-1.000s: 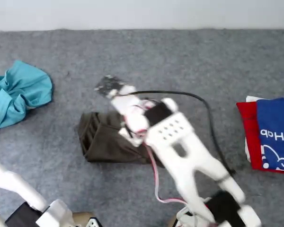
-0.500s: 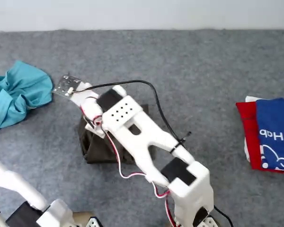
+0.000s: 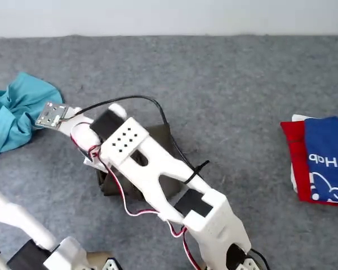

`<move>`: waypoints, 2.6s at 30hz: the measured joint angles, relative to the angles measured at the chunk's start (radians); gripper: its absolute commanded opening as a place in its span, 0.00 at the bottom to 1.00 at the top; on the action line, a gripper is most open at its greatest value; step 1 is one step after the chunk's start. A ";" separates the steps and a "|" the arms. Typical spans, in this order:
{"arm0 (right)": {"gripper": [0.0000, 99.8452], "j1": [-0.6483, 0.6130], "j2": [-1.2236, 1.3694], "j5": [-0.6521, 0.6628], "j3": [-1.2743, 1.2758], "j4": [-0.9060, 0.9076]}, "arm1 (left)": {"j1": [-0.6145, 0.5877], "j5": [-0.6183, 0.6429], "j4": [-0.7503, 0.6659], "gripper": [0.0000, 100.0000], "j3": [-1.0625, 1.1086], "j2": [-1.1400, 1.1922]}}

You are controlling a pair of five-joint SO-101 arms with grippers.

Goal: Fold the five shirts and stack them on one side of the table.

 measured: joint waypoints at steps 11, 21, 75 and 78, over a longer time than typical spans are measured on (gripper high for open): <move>0.03 0.296 0.026 0.100 -0.040 0.104 | -0.035 0.000 0.000 0.12 0.000 0.000; 0.03 0.146 0.259 0.129 -0.038 0.104 | -0.250 0.000 0.000 0.12 -0.084 0.000; 0.01 0.353 -0.040 -0.141 0.184 0.104 | -0.394 0.000 0.000 0.12 -0.121 0.000; 0.01 0.327 -0.066 -0.180 0.319 0.106 | -0.394 0.000 0.000 0.12 -0.121 0.000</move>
